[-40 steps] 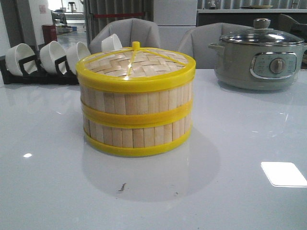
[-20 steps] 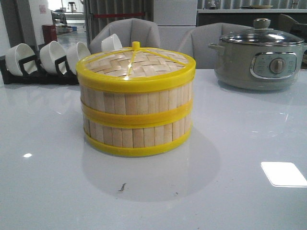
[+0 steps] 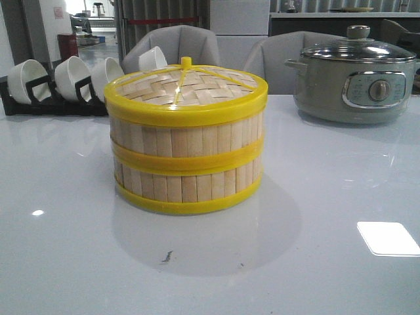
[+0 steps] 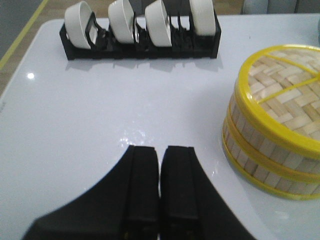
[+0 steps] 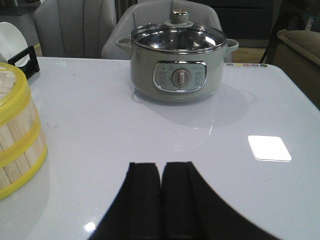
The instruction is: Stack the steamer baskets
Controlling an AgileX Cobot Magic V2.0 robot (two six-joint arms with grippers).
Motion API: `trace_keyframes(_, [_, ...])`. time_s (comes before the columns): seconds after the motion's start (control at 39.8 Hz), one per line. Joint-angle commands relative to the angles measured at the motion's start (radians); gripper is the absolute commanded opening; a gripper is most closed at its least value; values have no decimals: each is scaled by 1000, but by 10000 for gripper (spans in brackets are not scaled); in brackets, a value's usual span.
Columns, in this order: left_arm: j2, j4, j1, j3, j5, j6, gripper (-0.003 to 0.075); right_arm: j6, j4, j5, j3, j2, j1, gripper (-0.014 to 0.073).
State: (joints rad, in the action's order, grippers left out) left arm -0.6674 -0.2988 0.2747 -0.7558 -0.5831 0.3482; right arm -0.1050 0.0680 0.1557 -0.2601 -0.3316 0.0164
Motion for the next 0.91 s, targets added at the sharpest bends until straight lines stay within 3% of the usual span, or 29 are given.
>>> trace_keyframes(0.0, [50,-27,-29,-1,156,13,85,11,8,-95,-32,-3,5,64])
trace_keyframes(0.53, [463,11,-201,459,589,13,85,11,8,-95,-32,-3,5,64])
trace_keyframes(0.88, [653,64,-212,702,710,13,85,11,8,-95,-32,-3,5,64])
